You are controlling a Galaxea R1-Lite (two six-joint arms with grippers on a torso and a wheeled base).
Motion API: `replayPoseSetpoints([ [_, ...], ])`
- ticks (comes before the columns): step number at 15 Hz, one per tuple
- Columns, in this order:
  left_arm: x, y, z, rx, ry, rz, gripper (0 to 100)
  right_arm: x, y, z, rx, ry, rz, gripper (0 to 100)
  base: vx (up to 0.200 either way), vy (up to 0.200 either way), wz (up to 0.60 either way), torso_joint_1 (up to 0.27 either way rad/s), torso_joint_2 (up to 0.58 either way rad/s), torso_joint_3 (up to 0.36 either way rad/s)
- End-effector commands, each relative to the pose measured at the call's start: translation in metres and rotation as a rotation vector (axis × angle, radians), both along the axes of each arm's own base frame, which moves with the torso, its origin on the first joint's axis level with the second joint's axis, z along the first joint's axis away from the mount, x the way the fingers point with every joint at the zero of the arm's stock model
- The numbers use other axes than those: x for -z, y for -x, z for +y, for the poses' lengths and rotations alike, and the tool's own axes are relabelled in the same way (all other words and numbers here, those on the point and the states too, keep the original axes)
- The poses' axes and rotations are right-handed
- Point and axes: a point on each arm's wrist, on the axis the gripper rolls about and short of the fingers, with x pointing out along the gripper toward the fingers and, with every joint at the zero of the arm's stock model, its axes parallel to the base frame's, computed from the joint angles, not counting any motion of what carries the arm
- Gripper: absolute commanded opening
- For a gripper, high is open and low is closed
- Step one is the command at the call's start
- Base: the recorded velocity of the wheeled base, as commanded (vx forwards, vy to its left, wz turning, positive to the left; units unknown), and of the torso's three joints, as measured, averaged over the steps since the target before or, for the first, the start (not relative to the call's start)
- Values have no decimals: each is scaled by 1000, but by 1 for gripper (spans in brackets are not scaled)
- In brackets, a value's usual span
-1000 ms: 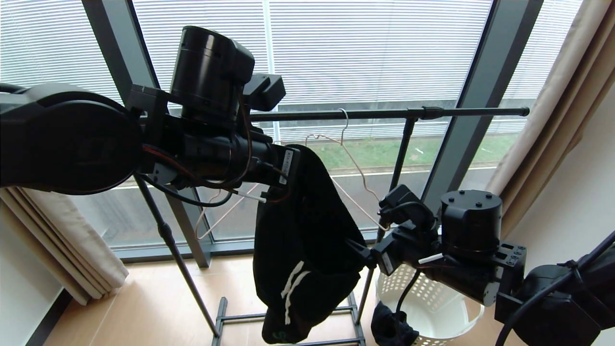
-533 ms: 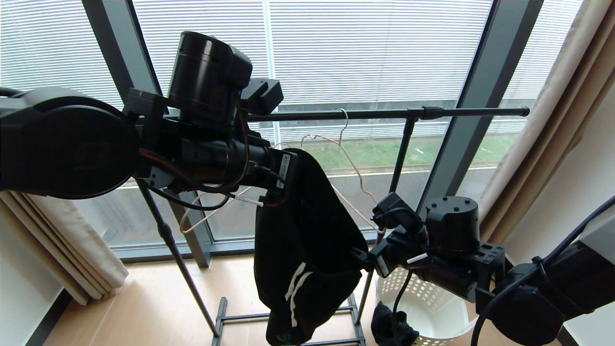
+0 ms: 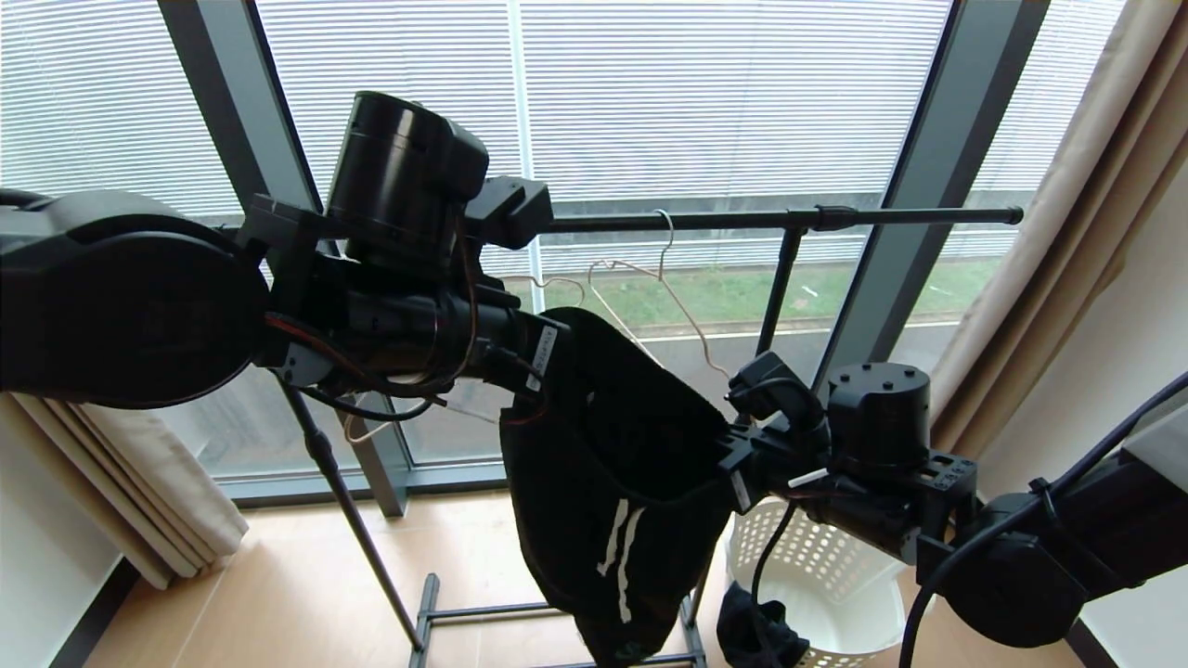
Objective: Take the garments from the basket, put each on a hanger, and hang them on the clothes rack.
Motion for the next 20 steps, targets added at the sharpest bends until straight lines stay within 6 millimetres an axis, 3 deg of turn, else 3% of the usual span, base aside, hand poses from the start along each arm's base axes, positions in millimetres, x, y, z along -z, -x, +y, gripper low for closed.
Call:
replayPoseSetpoints([
  [1, 6, 7, 5, 14, -33, 10, 0, -9, -3, -4, 18, -16, -28, 0, 0, 0, 0, 0, 0, 0],
  [3, 12, 10, 8, 17, -50, 27, 0, -18, -4, -9, 30, -30, -53, 0, 0, 0, 0, 0, 0, 0],
  [4, 14, 12, 9, 19, -58, 33, 100, -20, -4, -9, 30, -33, -57, 0, 0, 0, 0, 0, 0, 0],
  [8, 22, 25, 20, 38, -101, 44, 100, -22, -6, -12, 44, -35, -63, 0, 0, 0, 0, 0, 0, 0],
  [15, 29, 47, 61, 77, -156, 48, 100, -28, -12, -16, 71, -54, -75, 0, 0, 0, 0, 0, 0, 0],
  [20, 25, 50, 74, 260, 6, 114, 100, -24, -13, -15, 71, -46, -57, 0, 0, 0, 0, 0, 0, 0],
])
